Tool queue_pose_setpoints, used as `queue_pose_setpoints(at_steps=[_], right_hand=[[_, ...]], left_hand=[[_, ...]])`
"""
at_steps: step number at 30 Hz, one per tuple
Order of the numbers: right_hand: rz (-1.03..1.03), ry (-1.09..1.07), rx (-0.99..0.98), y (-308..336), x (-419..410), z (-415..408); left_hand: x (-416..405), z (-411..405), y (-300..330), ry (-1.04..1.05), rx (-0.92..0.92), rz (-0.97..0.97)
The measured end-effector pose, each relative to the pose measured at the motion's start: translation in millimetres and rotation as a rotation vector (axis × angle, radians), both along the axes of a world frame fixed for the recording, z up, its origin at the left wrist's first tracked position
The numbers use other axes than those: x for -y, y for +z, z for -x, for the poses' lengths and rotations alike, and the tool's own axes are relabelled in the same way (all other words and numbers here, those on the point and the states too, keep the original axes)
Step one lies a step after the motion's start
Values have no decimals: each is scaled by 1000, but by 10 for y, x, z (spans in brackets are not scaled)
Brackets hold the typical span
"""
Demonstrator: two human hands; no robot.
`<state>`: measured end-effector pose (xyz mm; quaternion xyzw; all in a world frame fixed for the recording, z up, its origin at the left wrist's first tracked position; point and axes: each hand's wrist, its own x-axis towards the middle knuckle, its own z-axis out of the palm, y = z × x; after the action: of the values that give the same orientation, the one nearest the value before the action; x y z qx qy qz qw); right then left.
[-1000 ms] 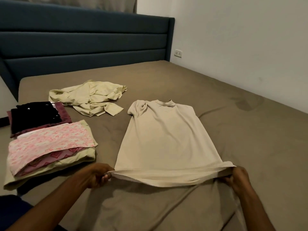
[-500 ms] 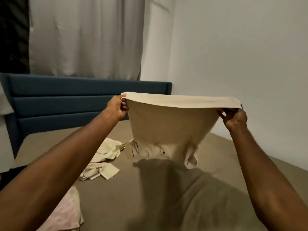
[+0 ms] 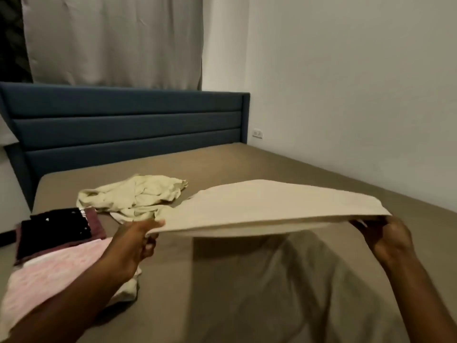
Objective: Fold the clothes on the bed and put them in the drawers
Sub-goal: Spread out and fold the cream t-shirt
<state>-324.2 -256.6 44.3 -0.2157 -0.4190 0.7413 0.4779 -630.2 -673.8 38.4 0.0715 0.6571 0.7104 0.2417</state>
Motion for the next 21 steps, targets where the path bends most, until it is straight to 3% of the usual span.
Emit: queue_pose_setpoints(at_steps=[4,8,10,13,17,21], right_hand=[[166,-87,207,-1195,591,-719],[216,-129,715,-1975,1015,-1210],[27,-101,875,-2090,1100,-1311],[-275,-17,916,-2023,1141,-1482],[-474,-10,1115,-2136,991,-1650],[-674,-85,1338,-2274,963,-1686]], left_hand=[[611,-584,-1049,-132,119,451],[867,-902,-1639,-460,129,830],[850,-919,-1739,-539,96,920],[796,-836,-1903,-539,102,1006],[821,-819,-2161,-626,249,1076],[828,-863,-2152,-617,201,1071]])
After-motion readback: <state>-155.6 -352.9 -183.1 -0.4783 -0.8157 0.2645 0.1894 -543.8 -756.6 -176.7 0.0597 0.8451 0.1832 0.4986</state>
